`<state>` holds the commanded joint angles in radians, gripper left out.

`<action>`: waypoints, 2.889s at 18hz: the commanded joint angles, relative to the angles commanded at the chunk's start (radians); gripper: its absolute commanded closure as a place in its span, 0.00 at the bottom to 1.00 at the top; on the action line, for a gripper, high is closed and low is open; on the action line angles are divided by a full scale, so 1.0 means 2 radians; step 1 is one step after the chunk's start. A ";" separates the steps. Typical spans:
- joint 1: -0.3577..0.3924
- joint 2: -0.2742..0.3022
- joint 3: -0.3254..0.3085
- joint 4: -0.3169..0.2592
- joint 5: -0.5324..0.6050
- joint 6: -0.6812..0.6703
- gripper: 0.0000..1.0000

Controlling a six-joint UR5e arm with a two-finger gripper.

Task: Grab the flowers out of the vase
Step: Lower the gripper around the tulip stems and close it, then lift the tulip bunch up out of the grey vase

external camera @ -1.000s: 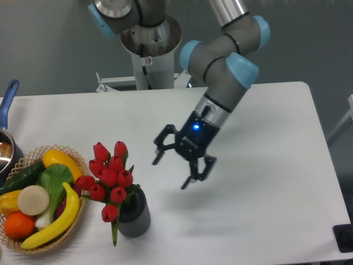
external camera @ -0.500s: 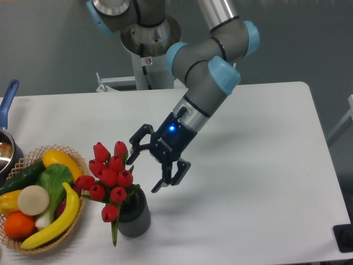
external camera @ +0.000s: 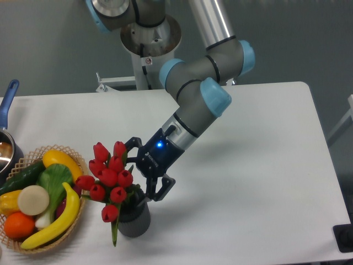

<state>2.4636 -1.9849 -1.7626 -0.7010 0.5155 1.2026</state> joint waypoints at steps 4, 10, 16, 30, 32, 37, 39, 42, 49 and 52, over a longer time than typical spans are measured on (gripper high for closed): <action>-0.008 -0.005 0.003 0.000 -0.001 0.000 0.28; -0.008 0.000 0.001 0.000 -0.008 0.001 1.00; -0.004 0.010 0.002 0.000 -0.014 -0.006 1.00; 0.026 0.058 0.071 -0.001 -0.077 -0.176 1.00; 0.025 0.059 0.084 -0.001 -0.078 -0.187 1.00; 0.026 0.070 0.104 -0.001 -0.080 -0.240 1.00; 0.027 0.078 0.113 -0.001 -0.080 -0.258 1.00; 0.037 0.081 0.125 -0.001 -0.080 -0.274 1.00; 0.109 0.073 0.136 -0.002 -0.043 -0.199 1.00; 0.128 0.063 0.137 -0.002 0.009 -0.176 1.00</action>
<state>2.7196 -1.8591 -1.4895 -0.7041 0.5335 0.8512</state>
